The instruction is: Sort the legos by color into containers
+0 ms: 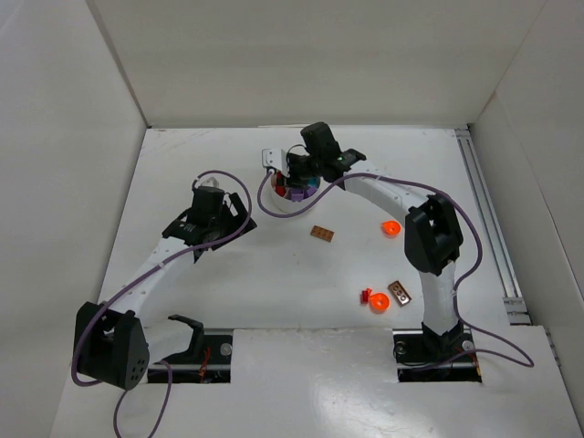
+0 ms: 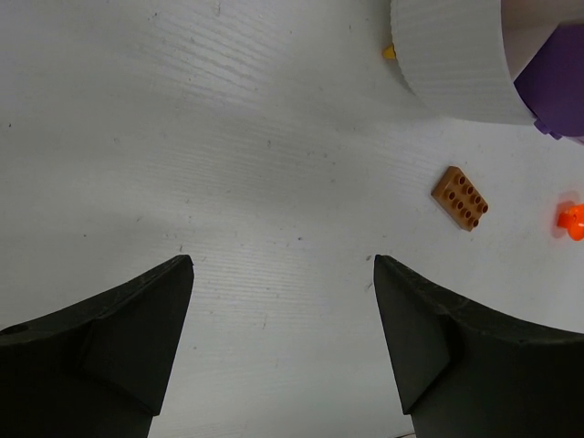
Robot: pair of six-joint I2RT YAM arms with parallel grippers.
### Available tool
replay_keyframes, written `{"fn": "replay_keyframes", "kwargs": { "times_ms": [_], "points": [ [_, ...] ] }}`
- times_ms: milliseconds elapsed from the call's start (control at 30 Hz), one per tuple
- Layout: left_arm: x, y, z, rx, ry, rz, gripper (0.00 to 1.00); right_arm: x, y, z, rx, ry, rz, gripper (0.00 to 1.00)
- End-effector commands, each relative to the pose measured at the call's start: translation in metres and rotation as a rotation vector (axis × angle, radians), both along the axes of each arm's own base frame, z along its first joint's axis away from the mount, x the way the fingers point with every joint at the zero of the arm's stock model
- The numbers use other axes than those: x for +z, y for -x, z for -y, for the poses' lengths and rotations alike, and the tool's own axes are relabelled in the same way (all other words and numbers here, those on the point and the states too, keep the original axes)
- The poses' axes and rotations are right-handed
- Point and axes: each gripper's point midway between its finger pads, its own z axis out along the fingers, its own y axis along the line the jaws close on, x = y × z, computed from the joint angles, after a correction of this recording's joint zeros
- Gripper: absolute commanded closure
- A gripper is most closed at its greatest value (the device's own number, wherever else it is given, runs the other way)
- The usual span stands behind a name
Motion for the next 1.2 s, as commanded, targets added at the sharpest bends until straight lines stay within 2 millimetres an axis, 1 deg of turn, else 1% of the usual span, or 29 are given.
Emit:
{"fn": "replay_keyframes", "kwargs": {
  "times_ms": [0,133,167,267,300,367,433,467,500,533,567,600,633,667,700,733,767,800,833,867,900,933,967,1000,1033,1067,1100,1133,1167],
  "points": [
    [0.019,-0.011,0.002,-0.005,0.009,0.059,0.23,0.033,-0.001,-0.01,0.044,-0.061,0.053,0.51],
    [0.019,-0.011,0.002,-0.005,0.009,0.059,0.22,0.044,0.0,-0.011,0.051,-0.076,0.067,0.41],
    [0.019,-0.011,0.002,-0.005,0.009,0.059,0.22,0.053,0.0,-0.011,0.052,-0.087,0.082,0.37],
    [0.021,-0.009,0.002,-0.005,0.009,0.061,0.22,0.058,0.001,-0.01,0.052,-0.092,0.089,0.36],
    [0.021,-0.009,0.002,-0.005,0.009,0.061,0.22,0.066,0.002,-0.009,0.052,-0.1,0.101,0.36],
    [0.027,-0.009,0.001,-0.012,0.01,0.085,0.22,0.076,0.01,-0.004,0.052,-0.106,0.109,0.33],
    [0.028,-0.006,0.003,-0.02,0.02,0.086,0.17,0.086,0.012,0.006,0.019,-0.103,0.143,0.28],
    [0.026,-0.005,0.004,-0.027,0.026,0.086,0.16,0.092,0.024,0.019,-0.012,-0.109,0.138,0.24],
    [0.031,-0.007,0.005,-0.027,0.034,0.109,0.16,0.096,0.026,0.028,-0.051,-0.108,0.15,0.01],
    [0.028,-0.002,0.01,-0.059,0.034,0.1,0.14,0.102,0.027,0.039,-0.081,-0.122,0.162,0.0],
    [0.032,-0.001,0.016,-0.079,0.041,0.117,0.12,0.106,0.029,0.053,-0.12,-0.145,0.139,0.0],
    [0.031,0.002,0.021,-0.1,0.027,0.122,0.11,0.104,0.044,0.073,-0.154,-0.15,0.125,0.0],
    [0.035,0.008,0.035,-0.149,0.024,0.134,0.11,0.105,0.049,0.085,-0.18,-0.164,0.116,0.0],
    [0.042,0.007,0.042,-0.159,0.011,0.157,0.09,0.103,0.055,0.115,-0.277,-0.172,0.101,0.0],
    [0.046,0.013,0.054,-0.201,0.018,0.167,0.08,0.101,0.061,0.129,-0.311,-0.184,0.078,0.0],
    [0.048,0.013,0.061,-0.208,-0.02,0.175,0.07,0.099,0.06,0.151,-0.408,-0.174,0.085,0.0],
    [0.049,0.03,0.089,-0.303,-0.032,0.188,0.06,0.09,0.065,0.172,-0.485,-0.153,0.058,0.0],
    [0.049,0.039,0.102,-0.326,-0.043,0.184,0.06,0.085,0.064,0.202,-0.616,-0.164,0.013,0.0],
    [0.042,0.045,0.118,-0.362,-0.067,0.167,0.05,0.079,0.077,0.227,-0.697,-0.159,0.004,0.0],
    [0.048,0.062,0.144,-0.427,-0.065,0.175,0.05,0.075,0.081,0.249,-0.782,-0.143,0.007,0.0],
    [0.046,0.07,0.158,-0.47,-0.07,0.168,0.06,0.067,0.086,0.275,-0.869,-0.126,-0.007,0.0],
    [0.03,0.078,0.171,-0.514,-0.101,0.132,0.08,0.065,0.1,0.292,-0.94,-0.145,-0.016,0.0],
    [0.027,0.086,0.186,-0.554,-0.101,0.132,0.13,0.061,0.105,0.311,-1.013,-0.132,-0.006,0.0],
    [0.034,0.105,0.21,-0.626,-0.098,0.153,0.15,0.057,0.113,0.323,-1.047,-0.117,-0.009,0.0],
    [0.031,0.115,0.223,-0.658,-0.114,0.157,0.15,0.056,0.117,0.34,-1.101,-0.115,-0.001,0.0],
    [0.012,0.122,0.235,-0.688,-0.161,0.132,0.15,0.058,0.123,0.349,-1.123,-0.131,0.016,0.0],
    [0.017,0.137,0.253,-0.734,-0.175,0.146,0.19,0.057,0.127,0.356,-1.142,-0.13,0.017,0.0],
    [0.012,0.145,0.261,-0.761,-0.192,0.135,0.2,0.057,0.129,0.364,-1.161,-0.14,0.018,0.0],
    [-0.007,0.148,0.265,-0.772,-0.255,0.11,0.22,0.057,0.133,0.367,-1.161,-0.143,0.028,0.0]
  ]
}}
